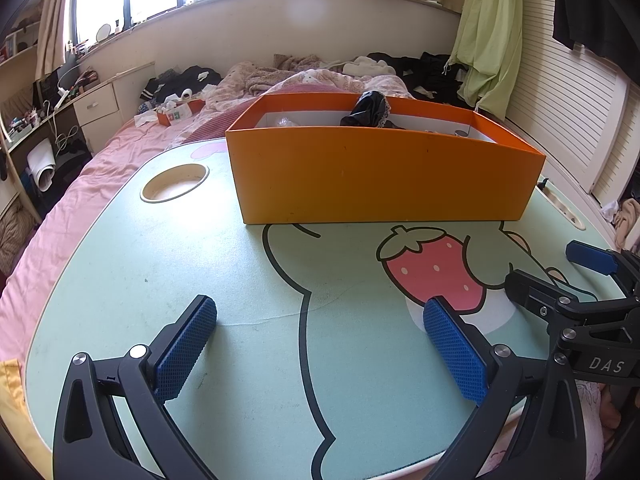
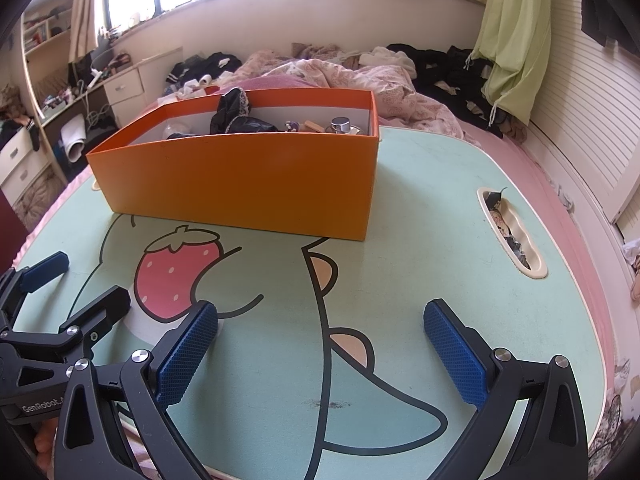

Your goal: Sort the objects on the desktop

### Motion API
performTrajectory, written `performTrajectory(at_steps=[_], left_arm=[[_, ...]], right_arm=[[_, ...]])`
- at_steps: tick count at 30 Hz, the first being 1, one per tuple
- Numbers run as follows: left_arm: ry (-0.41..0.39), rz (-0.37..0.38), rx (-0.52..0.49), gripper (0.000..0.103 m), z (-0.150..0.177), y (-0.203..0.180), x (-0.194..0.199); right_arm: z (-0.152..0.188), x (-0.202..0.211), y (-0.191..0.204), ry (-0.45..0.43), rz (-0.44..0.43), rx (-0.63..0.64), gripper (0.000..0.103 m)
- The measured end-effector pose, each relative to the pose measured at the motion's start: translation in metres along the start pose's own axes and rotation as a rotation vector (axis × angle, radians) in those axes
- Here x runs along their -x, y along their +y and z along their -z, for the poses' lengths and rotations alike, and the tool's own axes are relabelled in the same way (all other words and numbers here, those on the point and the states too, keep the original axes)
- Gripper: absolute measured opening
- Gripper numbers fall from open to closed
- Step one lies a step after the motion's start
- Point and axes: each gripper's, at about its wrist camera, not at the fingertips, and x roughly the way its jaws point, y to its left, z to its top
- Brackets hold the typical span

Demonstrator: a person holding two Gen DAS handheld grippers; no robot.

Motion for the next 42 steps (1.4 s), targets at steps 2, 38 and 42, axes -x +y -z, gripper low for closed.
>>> performTrajectory(at_steps=[2, 38, 42], left_arm=[[0.000, 0.000, 0.000, 0.103, 0.000, 0.000, 0.000], [-0.005, 0.006, 0.000, 0.103, -0.005, -0.004, -0.002], [-0.006, 0.005, 0.000, 0.103, -0.004, -0.004, -0.001]], right_arm=[[0.000, -0.002, -0.001, 0.008, -0.001, 0.004, 0.103], [-0.174, 0.006, 0.031, -0.115, -0.316, 0.043, 0.024], [-0.145, 0.061, 0.031, -0.164, -0.409, 0.083, 0.025]])
